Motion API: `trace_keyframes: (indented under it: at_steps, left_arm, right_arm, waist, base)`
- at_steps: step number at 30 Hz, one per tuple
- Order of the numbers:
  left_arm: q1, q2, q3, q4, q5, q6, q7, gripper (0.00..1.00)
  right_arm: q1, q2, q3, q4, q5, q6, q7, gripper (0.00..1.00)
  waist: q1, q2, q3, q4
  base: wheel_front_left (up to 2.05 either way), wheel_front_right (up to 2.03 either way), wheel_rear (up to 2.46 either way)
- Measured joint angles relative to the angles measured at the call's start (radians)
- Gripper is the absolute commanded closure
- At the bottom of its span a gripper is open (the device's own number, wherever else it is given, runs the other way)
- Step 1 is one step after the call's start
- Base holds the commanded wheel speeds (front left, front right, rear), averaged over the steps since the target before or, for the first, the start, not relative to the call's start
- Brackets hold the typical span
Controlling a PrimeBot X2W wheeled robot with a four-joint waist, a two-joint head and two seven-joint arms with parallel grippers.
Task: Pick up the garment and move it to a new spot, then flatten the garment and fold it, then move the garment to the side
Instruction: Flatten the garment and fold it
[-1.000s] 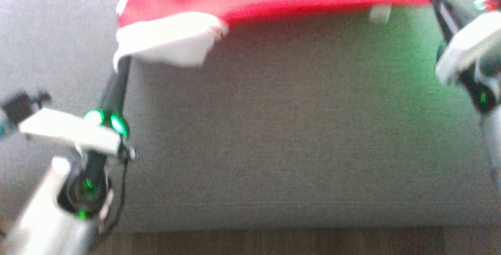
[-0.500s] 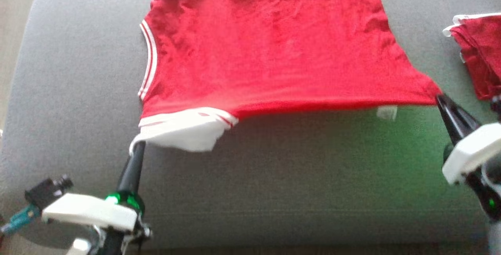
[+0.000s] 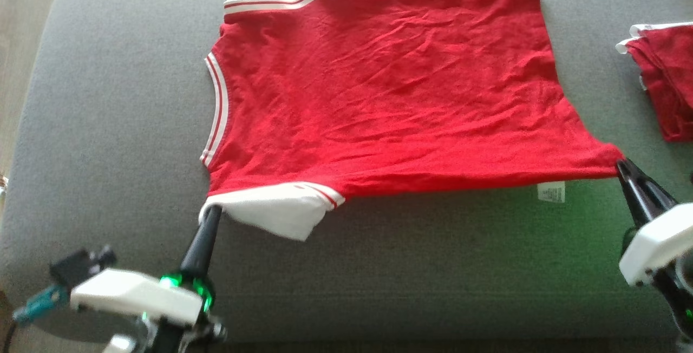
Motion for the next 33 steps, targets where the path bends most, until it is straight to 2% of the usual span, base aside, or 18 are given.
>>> trace_keyframes:
  at_steps: [3, 8, 19, 25, 26, 27, 28, 29, 30, 31, 33]
  left_arm:
    - [-0.087, -0.026, -0.004, 0.034, -0.006, 0.017, 0.019, 1.00]
    - [-0.241, -0.070, -0.008, 0.129, -0.007, 0.020, 0.036, 1.00]
    - [-0.504, -0.123, -0.021, 0.363, 0.046, -0.082, 0.053, 1.00]
    - [-0.620, -0.144, -0.037, 0.484, 0.087, -0.119, 0.052, 1.00]
    - [-0.640, -0.149, -0.037, 0.506, 0.091, -0.126, 0.052, 0.98]
    - [-0.659, -0.153, -0.039, 0.528, 0.091, -0.127, 0.052, 0.78]
    - [-0.678, -0.156, -0.042, 0.551, 0.097, -0.127, 0.053, 0.71]
    - [-0.693, -0.160, -0.044, 0.572, 0.103, -0.132, 0.054, 0.60]
    - [-0.705, -0.163, -0.047, 0.593, 0.110, -0.138, 0.054, 0.35]
    - [-0.715, -0.167, -0.052, 0.613, 0.118, -0.141, 0.053, 0.00]
    - [-0.724, -0.180, -0.060, 0.647, 0.125, -0.148, 0.050, 0.00]
  right_arm:
    - [-0.054, 0.002, 0.009, 0.059, -0.019, 0.000, 0.006, 1.00]
    - [-0.177, -0.007, 0.041, 0.179, -0.049, 0.000, 0.002, 1.00]
    - [-0.450, -0.062, 0.063, 0.422, -0.117, 0.000, -0.078, 1.00]
    - [-0.577, -0.065, 0.093, 0.520, -0.143, 0.000, -0.126, 1.00]
    - [-0.598, -0.065, 0.100, 0.536, -0.149, 0.000, -0.133, 1.00]
    - [-0.617, -0.065, 0.106, 0.551, -0.151, 0.000, -0.139, 1.00]
    - [-0.634, -0.065, 0.112, 0.567, -0.154, 0.000, -0.145, 1.00]
    - [-0.647, -0.065, 0.115, 0.580, -0.160, 0.000, -0.153, 0.83]
    - [-0.658, -0.064, 0.119, 0.596, -0.162, 0.000, -0.162, 0.48]
    - [-0.664, -0.064, 0.122, 0.609, -0.166, 0.000, -0.169, 0.00]
    - [-0.668, -0.063, 0.125, 0.634, -0.166, 0.000, -0.188, 0.00]
  waist:
    - [0.0000, 0.0000, 0.005, 0.001]
    - [0.0002, 0.0000, 0.030, 0.000]
    - [0.0003, 0.0000, 0.121, 0.019]
    - [0.0004, -0.0001, 0.179, 0.022]
    - [0.0004, -0.0001, 0.189, 0.021]
    - [0.0004, -0.0001, 0.198, 0.021]
    - [0.0004, -0.0001, 0.207, 0.020]
    - [0.0004, -0.0001, 0.215, 0.020]
    - [0.0005, -0.0001, 0.221, 0.019]
    - [0.0005, -0.0001, 0.224, 0.018]
    - [0.0005, -0.0001, 0.224, 0.018]
  base:
    - [0.00, 0.00, 0.00]
    - [0.00, 0.00, 0.00]
    - [0.00, 0.00, 0.00]
    - [0.00, 0.00, 0.00]
    - [0.00, 0.00, 0.00]
    - [0.00, 0.00, 0.00]
    - [0.00, 0.00, 0.00]
    - [0.00, 0.00, 0.00]
    - [0.00, 0.00, 0.00]
    - [0.00, 0.00, 0.00]
    - [0.00, 0.00, 0.00]
